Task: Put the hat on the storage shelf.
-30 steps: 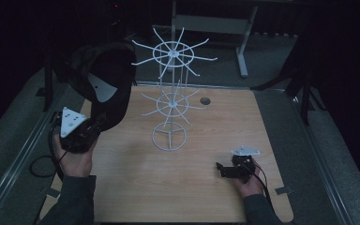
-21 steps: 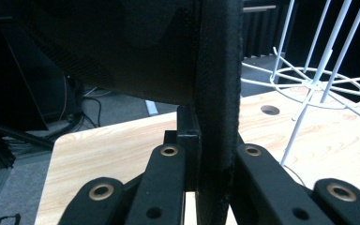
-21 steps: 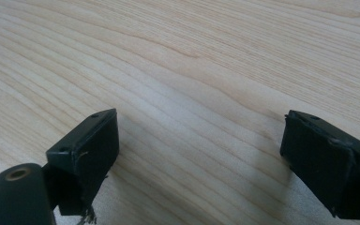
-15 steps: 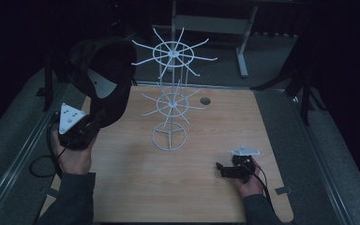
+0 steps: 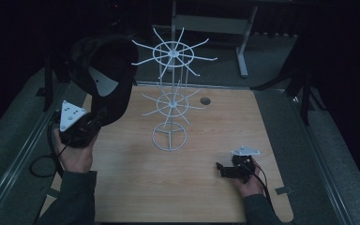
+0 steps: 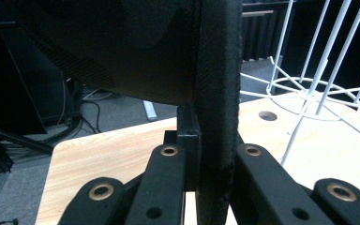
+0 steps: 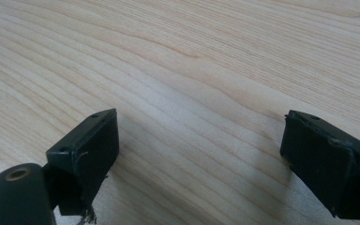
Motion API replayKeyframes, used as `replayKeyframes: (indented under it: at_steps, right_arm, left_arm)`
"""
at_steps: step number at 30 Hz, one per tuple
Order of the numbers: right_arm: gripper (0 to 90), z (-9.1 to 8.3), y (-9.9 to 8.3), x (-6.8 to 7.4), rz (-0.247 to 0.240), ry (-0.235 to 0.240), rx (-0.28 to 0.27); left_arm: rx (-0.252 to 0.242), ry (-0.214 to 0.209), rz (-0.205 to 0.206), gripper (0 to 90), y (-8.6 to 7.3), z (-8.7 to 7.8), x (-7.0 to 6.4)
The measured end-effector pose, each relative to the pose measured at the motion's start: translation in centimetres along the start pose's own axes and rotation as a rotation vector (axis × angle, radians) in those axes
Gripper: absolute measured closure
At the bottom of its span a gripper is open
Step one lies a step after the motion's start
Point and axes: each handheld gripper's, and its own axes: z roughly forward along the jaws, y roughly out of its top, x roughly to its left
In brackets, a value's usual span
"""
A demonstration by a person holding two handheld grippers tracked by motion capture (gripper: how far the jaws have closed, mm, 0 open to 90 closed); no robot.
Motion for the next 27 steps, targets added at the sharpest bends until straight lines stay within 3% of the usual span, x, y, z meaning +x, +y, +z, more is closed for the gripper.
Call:
replayKeyframes:
  at_steps: [11, 27]
  right_arm:
    - [11.7, 0.0, 0.0, 0.0, 0.000, 0.000, 0.000]
    - [11.7, 0.0, 0.0, 0.0, 0.000, 0.000, 0.000]
  left_arm:
    - [-0.013, -0.017, -0.008, 86.6, 0.4, 0.5, -0.6]
    - [-0.025, -0.022, 0.029, 86.6, 0.4, 0.3, -1.1]
